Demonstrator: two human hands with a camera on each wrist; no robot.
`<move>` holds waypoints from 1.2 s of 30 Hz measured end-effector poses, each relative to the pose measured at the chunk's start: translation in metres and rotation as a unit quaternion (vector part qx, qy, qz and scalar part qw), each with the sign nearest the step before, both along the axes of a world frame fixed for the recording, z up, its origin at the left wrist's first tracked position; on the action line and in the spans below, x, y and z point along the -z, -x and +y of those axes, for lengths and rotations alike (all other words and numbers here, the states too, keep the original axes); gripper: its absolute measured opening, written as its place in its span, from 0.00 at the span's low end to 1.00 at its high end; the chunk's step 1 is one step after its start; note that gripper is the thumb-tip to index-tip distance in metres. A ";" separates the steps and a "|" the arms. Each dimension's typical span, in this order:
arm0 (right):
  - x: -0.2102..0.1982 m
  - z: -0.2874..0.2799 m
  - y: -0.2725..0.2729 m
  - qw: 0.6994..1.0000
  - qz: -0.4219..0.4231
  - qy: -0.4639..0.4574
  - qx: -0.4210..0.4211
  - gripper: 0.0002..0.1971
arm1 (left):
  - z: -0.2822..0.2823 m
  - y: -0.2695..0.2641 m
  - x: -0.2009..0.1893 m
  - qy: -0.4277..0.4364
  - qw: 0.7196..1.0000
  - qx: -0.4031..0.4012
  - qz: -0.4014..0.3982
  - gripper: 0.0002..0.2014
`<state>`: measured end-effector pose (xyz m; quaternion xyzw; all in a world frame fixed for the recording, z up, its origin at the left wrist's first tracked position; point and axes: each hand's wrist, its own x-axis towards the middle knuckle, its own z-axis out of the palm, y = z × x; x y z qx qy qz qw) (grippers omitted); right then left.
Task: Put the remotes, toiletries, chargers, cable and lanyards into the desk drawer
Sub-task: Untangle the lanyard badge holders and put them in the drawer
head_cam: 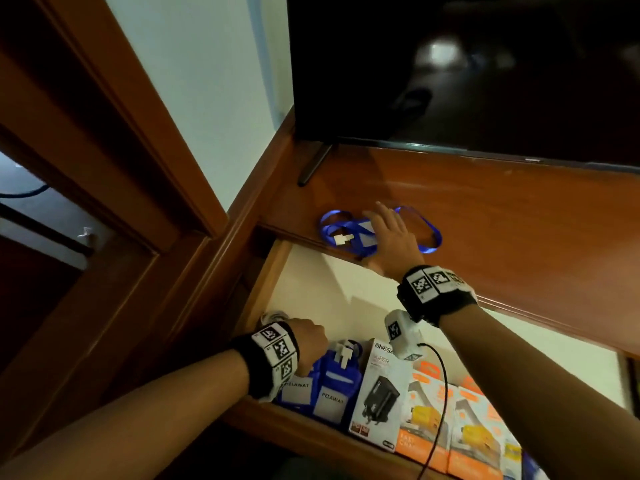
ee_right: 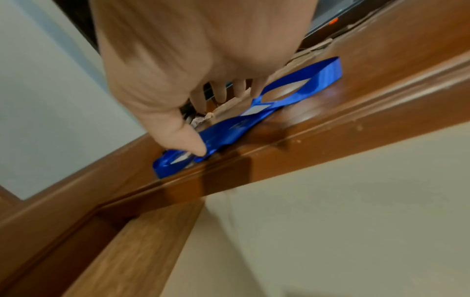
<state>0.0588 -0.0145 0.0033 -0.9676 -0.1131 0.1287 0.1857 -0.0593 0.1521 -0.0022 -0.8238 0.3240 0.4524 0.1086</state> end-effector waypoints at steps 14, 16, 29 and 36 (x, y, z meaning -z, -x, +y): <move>0.000 -0.016 0.012 0.990 -0.020 0.139 -0.002 0.36 | 0.007 0.009 0.017 0.012 0.996 -0.032 -0.083 0.12; -0.004 -0.020 0.016 0.990 -0.006 0.141 0.018 0.35 | 0.005 0.012 0.015 0.017 0.994 -0.052 -0.093 0.13; -0.018 -0.061 0.105 0.938 0.094 -0.233 0.240 0.32 | -0.032 0.005 -0.035 0.370 0.837 -0.393 -0.088 0.19; -0.037 -0.067 0.156 0.865 0.063 -0.424 0.260 0.25 | -0.100 0.008 -0.065 0.505 0.665 -0.550 0.025 0.17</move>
